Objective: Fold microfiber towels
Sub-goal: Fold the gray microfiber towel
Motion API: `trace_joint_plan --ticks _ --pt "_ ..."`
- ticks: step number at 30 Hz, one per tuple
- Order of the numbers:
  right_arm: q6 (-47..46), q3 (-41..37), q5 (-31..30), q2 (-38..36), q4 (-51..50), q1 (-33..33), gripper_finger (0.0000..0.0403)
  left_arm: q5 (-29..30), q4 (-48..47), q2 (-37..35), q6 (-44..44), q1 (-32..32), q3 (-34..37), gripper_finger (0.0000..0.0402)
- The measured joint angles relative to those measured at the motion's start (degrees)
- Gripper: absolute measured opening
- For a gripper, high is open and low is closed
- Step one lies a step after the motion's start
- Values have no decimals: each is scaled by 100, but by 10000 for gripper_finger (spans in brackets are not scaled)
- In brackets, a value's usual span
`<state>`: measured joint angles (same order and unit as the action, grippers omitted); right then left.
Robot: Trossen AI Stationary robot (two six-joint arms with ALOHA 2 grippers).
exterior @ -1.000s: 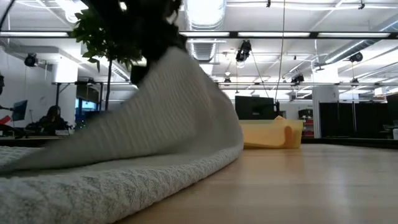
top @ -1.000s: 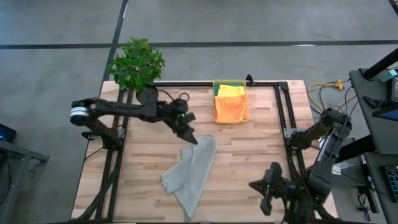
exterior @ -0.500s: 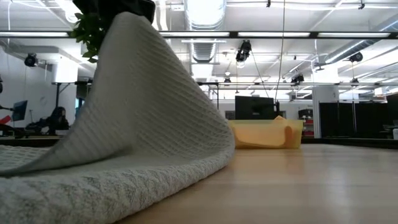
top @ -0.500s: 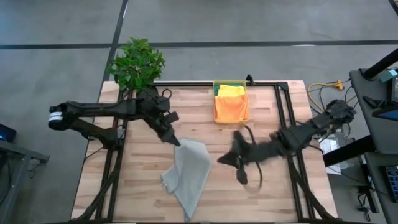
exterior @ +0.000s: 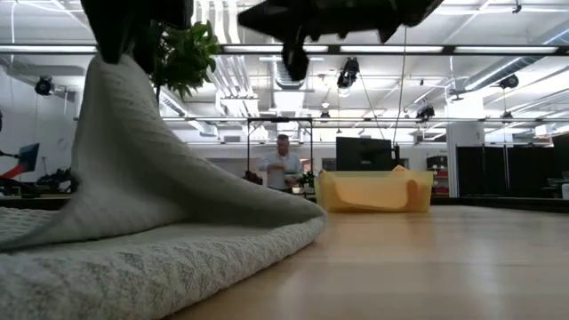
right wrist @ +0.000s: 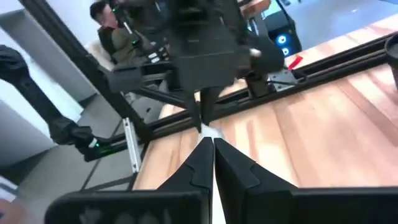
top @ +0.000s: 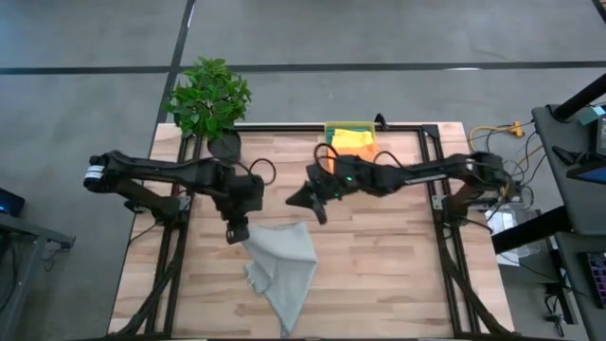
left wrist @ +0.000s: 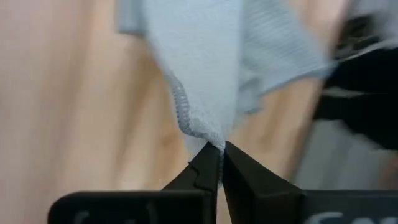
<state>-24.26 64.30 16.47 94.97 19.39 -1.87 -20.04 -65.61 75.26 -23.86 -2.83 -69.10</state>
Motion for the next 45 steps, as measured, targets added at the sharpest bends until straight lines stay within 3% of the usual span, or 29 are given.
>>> trace_joint_plan --ticks 6,10,16,21,37,45 --pt "190 673 1116 975 93 -229 44 1672 -740 372 708 -393 -800 0" --pt "333 1218 1371 1654 91 -227 91 2236 -802 544 1127 -589 -1216 0" --pt "569 1873 1399 2248 94 -278 153 2316 -1163 725 1235 -657 -1550 0" --pt "650 2161 1650 2486 73 -310 178 2356 -1356 751 1235 -712 -1583 0" --pt "996 2211 1902 2818 97 -445 183 2713 -1448 721 1287 -1168 -1721 0" --pt "1035 2209 2845 2818 3 -444 183 3194 -1600 721 1496 -1335 -1944 0"
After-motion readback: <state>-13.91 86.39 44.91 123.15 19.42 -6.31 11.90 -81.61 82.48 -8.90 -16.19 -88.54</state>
